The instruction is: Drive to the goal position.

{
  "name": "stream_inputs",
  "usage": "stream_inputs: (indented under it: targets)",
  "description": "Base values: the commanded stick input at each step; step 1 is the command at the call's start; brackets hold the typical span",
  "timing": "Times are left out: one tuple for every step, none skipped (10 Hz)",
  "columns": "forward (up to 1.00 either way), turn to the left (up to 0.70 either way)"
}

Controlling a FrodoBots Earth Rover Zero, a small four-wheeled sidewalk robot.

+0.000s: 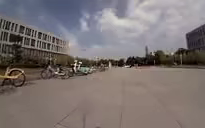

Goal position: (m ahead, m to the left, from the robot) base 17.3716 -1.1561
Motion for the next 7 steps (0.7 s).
stream_inputs:
  targets:
    - [1.00, -0.39]
    - [1.00, -0.39]
    - [1.00, -0.39]
    - [1.00, -0.39]
    - [1.00, -0.27]
    - [1.00, -0.07]
    - [1.00, 0.00]
